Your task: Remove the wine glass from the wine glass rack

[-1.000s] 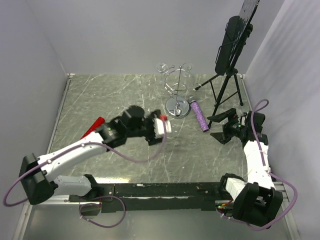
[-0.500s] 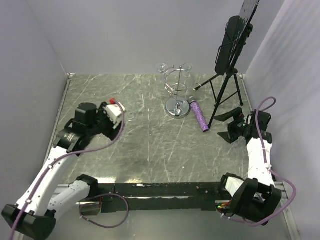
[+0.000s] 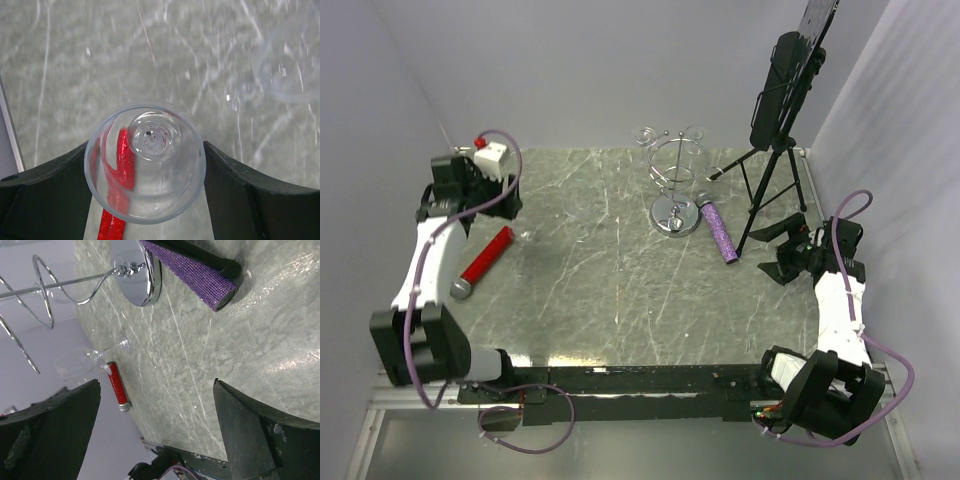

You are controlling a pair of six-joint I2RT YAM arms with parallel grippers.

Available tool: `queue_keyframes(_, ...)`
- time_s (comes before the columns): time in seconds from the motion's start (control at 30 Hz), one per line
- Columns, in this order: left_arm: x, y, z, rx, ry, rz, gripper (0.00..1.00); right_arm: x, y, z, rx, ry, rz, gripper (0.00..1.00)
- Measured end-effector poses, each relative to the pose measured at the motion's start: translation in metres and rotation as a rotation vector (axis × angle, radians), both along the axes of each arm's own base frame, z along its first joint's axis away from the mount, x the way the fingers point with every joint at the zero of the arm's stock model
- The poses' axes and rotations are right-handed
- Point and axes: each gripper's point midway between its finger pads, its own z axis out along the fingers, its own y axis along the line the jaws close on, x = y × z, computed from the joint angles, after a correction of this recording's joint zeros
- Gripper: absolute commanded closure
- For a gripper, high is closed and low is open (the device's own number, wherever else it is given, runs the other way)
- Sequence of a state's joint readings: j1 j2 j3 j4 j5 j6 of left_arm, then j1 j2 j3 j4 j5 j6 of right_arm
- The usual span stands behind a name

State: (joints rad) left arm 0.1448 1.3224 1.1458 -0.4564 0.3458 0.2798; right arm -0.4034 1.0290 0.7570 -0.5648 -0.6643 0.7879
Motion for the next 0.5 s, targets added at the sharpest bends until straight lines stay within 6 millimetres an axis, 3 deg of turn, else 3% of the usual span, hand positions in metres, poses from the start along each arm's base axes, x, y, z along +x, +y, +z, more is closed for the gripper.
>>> queue_keyframes(0.13, 0.042, -0.001, 0.009, -0.029, -0.041, -0.022, 0.93, 0.0, -0.003, 0.0, -0.008, 0.002, -0.007, 0.0)
queue_keyframes(0.27, 0.075, -0.002, 0.006, -0.062, -0.047, -0.033, 0.9, -0.001, -0.006, -0.001, -0.016, 0.003, -0.019, 0.0)
queue_keyframes(0.5, 0.1, -0.009, -0.023, -0.085, 0.005, -0.041, 0.72, -0.004, -0.01, -0.001, -0.032, 0.007, -0.032, 0.0)
